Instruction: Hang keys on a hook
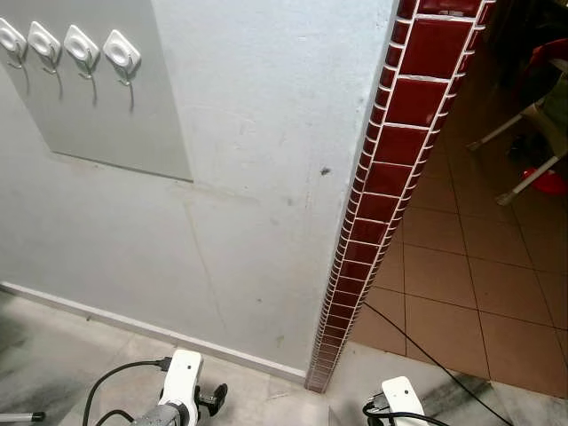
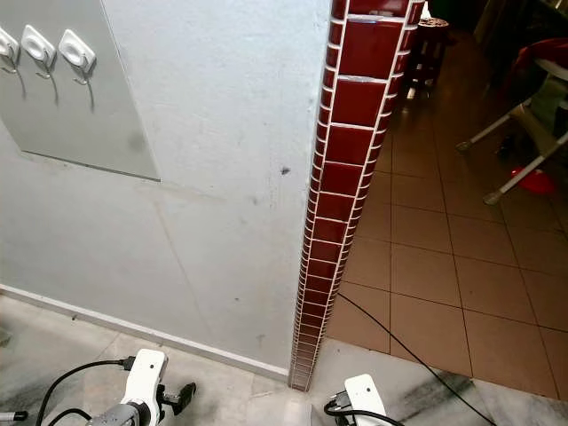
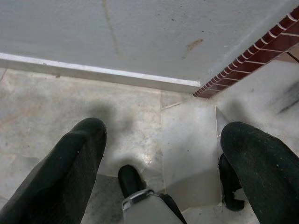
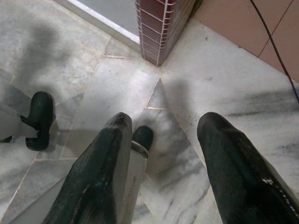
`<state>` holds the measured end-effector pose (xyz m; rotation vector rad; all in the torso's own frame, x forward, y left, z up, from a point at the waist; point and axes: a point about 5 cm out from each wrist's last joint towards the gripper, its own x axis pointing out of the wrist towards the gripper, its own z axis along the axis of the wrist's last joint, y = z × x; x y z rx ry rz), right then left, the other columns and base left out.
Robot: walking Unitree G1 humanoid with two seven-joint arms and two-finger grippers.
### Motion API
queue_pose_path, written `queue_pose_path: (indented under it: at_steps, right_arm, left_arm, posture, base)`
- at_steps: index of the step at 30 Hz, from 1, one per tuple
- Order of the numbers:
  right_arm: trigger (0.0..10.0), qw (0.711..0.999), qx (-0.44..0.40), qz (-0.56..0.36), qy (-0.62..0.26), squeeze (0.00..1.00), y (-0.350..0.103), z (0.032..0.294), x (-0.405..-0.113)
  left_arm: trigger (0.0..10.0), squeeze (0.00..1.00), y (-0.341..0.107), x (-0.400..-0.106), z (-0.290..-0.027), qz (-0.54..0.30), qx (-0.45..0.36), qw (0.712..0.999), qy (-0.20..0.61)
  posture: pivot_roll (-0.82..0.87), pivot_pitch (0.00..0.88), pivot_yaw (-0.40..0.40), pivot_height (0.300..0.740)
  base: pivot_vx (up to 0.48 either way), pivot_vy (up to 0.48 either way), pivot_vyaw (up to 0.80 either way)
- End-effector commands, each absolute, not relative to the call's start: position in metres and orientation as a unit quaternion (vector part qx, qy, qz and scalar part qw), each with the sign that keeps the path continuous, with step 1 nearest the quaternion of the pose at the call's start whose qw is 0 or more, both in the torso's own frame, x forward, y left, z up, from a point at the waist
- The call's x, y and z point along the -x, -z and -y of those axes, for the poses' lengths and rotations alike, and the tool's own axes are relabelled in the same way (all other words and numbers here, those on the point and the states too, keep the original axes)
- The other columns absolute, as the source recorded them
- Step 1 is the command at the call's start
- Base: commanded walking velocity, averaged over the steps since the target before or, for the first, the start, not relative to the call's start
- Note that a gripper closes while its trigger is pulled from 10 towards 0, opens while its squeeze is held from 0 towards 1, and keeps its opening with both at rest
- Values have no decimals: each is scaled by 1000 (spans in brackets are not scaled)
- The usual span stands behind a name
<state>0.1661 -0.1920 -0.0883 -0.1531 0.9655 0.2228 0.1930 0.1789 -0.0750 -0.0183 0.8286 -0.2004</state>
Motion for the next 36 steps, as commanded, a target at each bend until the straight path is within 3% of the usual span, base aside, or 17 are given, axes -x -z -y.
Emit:
queue_pose_path:
  at_steps: [1,26,36]
  right_arm:
    - [10000,879,70,-460,-103,0,88,193,-165]
    - [10000,889,42,-447,-94,0,89,182,-167]
    - [10000,888,39,-448,-95,0,89,182,-165]
  left_arm:
    - [10000,0,76,-190,-183,-402,18,912,81]
    - [10000,0,81,-182,-180,-420,37,905,61]
    - [10000,0,86,-174,-180,-436,34,897,59]
  posture:
    - [-55,0,9,740]
    - [-56,0,11,740]
    - [-57,0,8,740]
  base:
    - [0,0,0]
    - [0,0,0]
    - [0,365,0]
